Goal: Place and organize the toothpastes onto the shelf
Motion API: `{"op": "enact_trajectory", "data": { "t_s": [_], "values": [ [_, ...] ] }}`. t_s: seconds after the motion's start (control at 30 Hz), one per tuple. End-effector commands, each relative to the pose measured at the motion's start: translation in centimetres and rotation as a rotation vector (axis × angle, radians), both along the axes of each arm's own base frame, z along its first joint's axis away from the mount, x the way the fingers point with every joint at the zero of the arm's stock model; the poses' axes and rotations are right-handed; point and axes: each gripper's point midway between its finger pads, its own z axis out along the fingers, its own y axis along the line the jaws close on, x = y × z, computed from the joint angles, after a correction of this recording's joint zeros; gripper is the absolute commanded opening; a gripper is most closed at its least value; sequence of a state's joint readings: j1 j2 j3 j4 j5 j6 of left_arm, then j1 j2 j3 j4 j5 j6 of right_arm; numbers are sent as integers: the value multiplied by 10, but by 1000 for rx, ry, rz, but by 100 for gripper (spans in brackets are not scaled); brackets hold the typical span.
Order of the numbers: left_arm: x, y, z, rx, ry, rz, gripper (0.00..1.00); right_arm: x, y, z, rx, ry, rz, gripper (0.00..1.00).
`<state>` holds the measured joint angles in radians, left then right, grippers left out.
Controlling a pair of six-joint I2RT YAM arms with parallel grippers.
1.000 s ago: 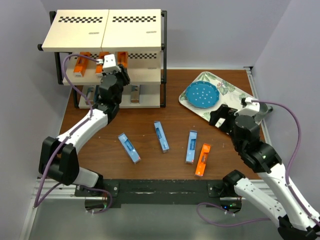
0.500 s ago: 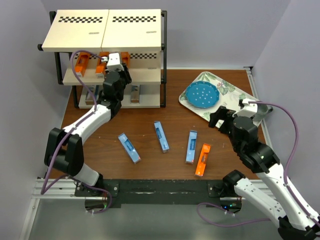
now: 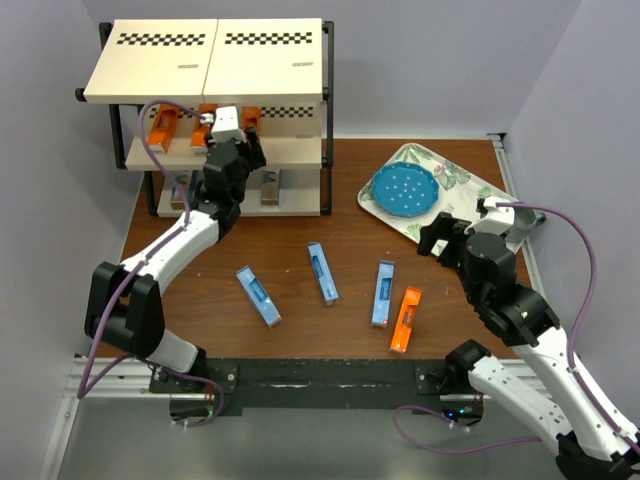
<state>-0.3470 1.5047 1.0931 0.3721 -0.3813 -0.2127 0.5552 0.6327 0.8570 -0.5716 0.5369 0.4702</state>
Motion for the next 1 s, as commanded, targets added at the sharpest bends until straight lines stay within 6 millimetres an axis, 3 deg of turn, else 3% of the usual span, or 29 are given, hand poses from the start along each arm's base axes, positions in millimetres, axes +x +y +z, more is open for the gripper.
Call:
{"op": "enact_trajectory", "data": {
  "t_s": [0.0, 0.2, 0.6, 0.73, 0.83, 0.87, 0.97],
  "values": [
    [-21, 9, 35, -62, -75, 1, 64, 4, -2, 6, -3, -30, -19, 97],
    [-28, 9, 25, -42, -48, -17, 62, 4, -2, 2, -7, -21, -17, 97],
    [-12, -2, 8, -30, -21, -46, 59, 3, -3, -1, -12, -17, -17, 97],
    [-6, -5, 8, -28, -21, -54, 51, 3, -3, -1, -17, -15, -21, 97],
    [-4, -5, 12, -31, -38, -49, 42, 4, -4, -1, -20, -17, -23, 97],
    [-3, -4, 14, -29, -44, -46, 34, 4, -4, -1, -20, -17, -28, 97],
    [0, -2, 20, -16, -59, -30, 28, 5, -5, -1, -24, -16, -30, 97]
  ]
}}
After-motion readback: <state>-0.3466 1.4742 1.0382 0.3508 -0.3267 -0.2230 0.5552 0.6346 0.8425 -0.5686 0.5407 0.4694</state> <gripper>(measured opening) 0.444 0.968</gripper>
